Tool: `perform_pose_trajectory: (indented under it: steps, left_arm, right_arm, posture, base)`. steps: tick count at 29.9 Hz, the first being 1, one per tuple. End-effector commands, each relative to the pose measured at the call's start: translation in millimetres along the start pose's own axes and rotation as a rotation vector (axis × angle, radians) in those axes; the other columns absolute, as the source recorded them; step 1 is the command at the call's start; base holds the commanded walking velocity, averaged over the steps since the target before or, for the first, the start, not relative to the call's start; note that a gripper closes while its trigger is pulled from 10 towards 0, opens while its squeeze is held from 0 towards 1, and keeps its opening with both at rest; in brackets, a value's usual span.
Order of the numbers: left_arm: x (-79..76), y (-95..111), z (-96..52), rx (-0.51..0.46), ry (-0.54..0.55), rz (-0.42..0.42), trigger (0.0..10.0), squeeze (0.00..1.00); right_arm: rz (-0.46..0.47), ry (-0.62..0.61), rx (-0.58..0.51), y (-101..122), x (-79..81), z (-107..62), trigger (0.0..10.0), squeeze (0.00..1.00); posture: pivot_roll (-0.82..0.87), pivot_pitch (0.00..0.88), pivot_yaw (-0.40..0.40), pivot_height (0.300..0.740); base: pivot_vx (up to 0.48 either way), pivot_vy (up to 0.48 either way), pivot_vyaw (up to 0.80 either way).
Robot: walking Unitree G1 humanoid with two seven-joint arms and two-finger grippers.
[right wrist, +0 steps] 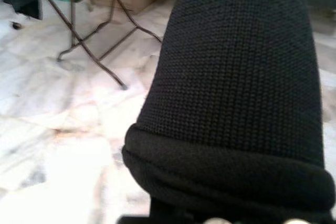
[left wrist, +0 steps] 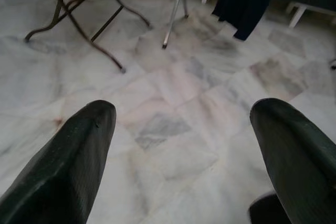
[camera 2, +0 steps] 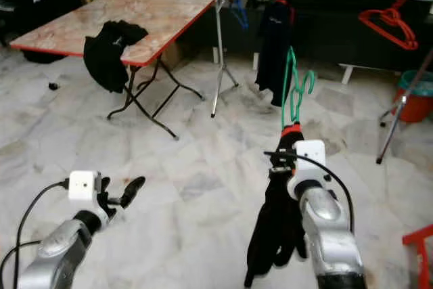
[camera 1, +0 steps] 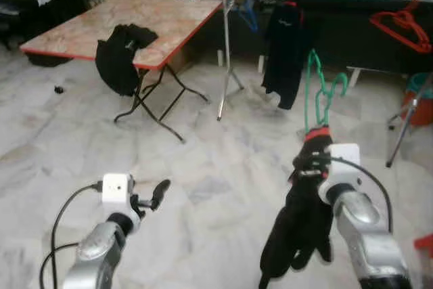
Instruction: Hang hanger
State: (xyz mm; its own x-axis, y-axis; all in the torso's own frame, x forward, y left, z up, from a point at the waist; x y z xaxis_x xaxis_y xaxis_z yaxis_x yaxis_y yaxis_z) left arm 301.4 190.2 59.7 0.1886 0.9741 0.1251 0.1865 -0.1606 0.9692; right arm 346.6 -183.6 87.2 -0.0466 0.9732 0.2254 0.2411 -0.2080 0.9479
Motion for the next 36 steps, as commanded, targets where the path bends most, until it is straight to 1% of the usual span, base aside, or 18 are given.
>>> perform_pose_trajectory:
  steps: [1,4,6,11,20,32,36]
  left_arm:
    - [-4.6,2.8,1.5,-0.011,-0.021,0.009,10.0,0.0]
    - [-5.7,3.4,1.9,-0.016,-0.027,0.004,10.0,0.0]
    - [-5.7,3.5,4.3,-0.014,-0.029,0.009,10.0,0.0]
    - [-3.8,3.8,8.3,-0.014,-0.021,0.008,10.0,0.0]
    - [-8.4,0.5,8.6,-0.004,-0.039,-0.016,10.0,0.0]
    - [-7.5,0.9,8.6,-0.005,-0.039,-0.007,10.0,0.0]
    - [-7.7,2.5,9.0,-0.01,-0.041,0.003,10.0,0.0]
  right_arm:
    - [-0.007,-0.024,-0.044,11.9,-7.8,-2.6,10.0,0.0]
    - [-0.001,-0.028,-0.048,12.9,-8.5,-2.8,10.0,0.0]
    - [-0.01,-0.036,-0.029,10.5,-9.9,-2.4,10.0,0.0]
    - [-0.019,-0.039,-0.023,9.5,-11.0,-3.0,10.0,0.0]
    - [-0.027,-0.042,-0.014,8.0,-12.1,-4.4,10.0,0.0]
    - [-0.021,-0.039,-0.014,5.9,-9.0,-4.9,10.0,0.0]
    - [-0.016,-0.038,-0.025,7.3,-8.5,-5.1,10.0,0.0]
  posture:
    - [-0.04,0.0,0.07,0.74]
    - [-0.03,0.0,0.068,0.74]
    - [-0.04,0.0,0.067,0.74]
    - [-0.04,0.0,0.066,0.74]
    - [-0.04,0.0,0.064,0.74]
    - [-0.04,0.0,0.07,0.74]
    - [-0.04,0.0,0.072,0.74]
  base:
    - [0.0,0.0,0.0]
    - [0.0,0.0,0.0]
    - [0.0,0.0,-0.59]
    - [0.0,0.0,-0.76]
    - [0.0,0.0,-0.75]
    - [0.0,0.369,-0.75]
    - [0.0,0.165,0.0]
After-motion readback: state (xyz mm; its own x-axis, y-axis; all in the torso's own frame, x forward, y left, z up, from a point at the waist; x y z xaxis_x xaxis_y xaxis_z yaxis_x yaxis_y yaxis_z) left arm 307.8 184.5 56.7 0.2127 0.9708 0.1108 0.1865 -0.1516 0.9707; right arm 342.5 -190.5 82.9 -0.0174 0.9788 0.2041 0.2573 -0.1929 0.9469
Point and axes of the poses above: a point about 5 cm out from each wrist's last joint towards the gripper, its own z axis pointing out of the wrist towards the gripper, its own y axis along the axis of the wrist's last joint, x = y × z, the point moved 5 cm from there along z, pointing out of the wrist towards the gripper, and after that the axes turned 15 degrees about z, right-handed, at the moved point
